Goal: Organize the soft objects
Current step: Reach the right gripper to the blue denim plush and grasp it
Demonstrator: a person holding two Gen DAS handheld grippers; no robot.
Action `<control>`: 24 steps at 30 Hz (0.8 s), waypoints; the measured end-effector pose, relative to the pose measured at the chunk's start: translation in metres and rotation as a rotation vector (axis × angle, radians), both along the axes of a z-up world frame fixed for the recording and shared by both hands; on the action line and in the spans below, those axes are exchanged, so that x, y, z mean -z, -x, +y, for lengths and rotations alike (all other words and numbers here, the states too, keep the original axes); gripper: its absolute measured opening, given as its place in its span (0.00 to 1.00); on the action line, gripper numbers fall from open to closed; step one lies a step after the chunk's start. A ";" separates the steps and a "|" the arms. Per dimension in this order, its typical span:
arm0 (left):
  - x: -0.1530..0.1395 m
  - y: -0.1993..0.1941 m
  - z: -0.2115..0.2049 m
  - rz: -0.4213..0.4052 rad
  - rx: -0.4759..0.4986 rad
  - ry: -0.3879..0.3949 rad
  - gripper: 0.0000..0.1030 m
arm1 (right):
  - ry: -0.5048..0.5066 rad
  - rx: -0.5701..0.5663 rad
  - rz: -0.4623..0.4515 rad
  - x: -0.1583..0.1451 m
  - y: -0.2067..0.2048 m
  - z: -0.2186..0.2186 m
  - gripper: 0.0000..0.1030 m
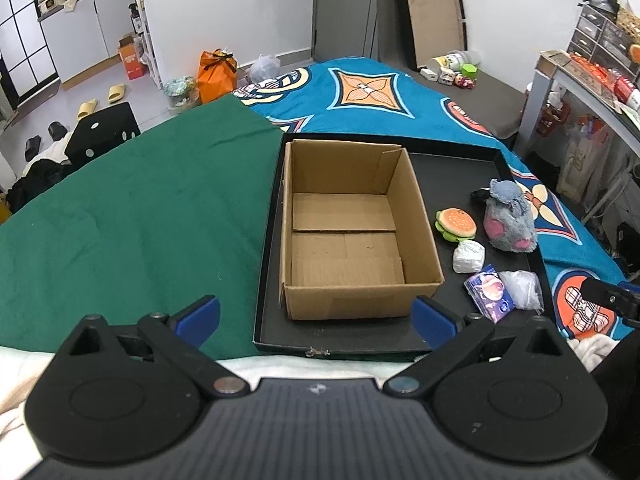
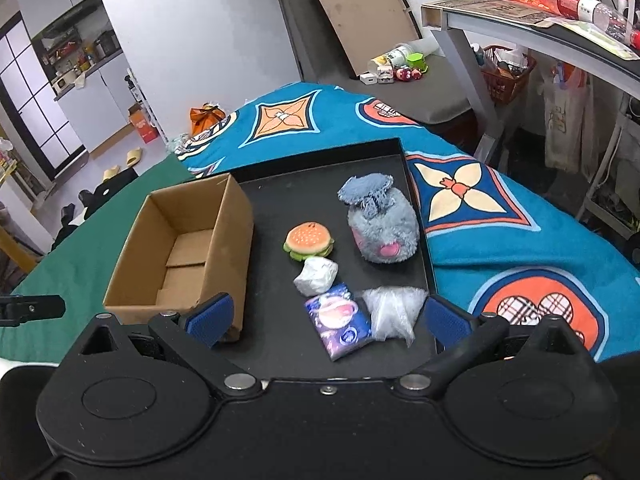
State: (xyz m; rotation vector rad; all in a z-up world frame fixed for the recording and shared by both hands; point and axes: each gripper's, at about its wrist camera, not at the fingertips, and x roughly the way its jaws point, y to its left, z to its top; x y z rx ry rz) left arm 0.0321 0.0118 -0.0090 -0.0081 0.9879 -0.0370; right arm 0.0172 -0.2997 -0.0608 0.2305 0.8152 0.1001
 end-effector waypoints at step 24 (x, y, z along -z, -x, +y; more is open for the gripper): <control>0.046 -0.069 0.013 0.157 -0.092 0.015 0.69 | 0.058 -0.011 0.006 0.014 -0.071 -0.011 0.84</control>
